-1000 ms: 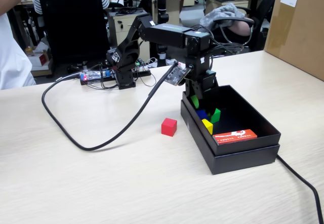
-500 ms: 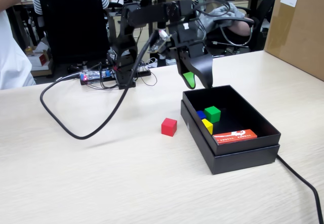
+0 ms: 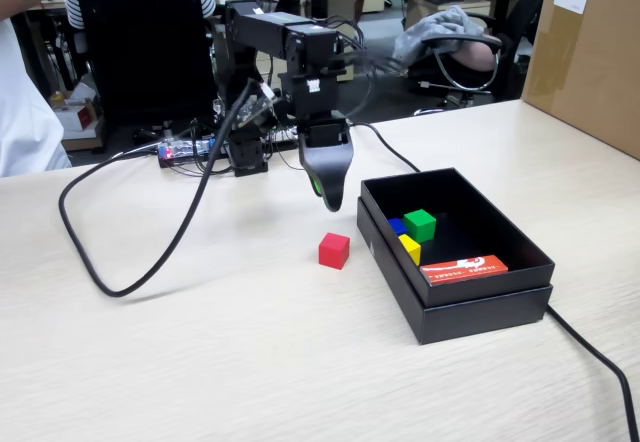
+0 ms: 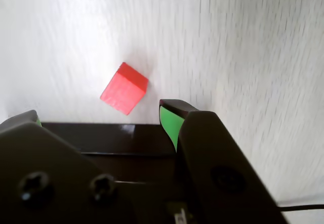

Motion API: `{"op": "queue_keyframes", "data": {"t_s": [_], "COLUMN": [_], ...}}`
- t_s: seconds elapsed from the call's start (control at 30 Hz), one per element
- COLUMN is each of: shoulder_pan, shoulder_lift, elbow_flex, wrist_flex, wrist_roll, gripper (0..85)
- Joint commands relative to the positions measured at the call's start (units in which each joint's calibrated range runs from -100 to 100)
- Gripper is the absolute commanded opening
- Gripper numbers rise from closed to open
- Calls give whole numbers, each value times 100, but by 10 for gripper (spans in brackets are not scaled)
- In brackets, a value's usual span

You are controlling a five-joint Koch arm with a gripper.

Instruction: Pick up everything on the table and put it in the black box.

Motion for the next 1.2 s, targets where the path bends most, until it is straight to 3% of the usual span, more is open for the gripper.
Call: {"op": "queue_keyframes", "data": {"t_s": [0.0,0.57,1.17], "shoulder_pan": [-20,39,147], "shoulder_lift": [335,2148,2687], "elbow_flex": [255,1053,1534], "wrist_flex": [-4,-108,-738], "wrist_roll": [93,249,396], "gripper": [483,483,475]}}
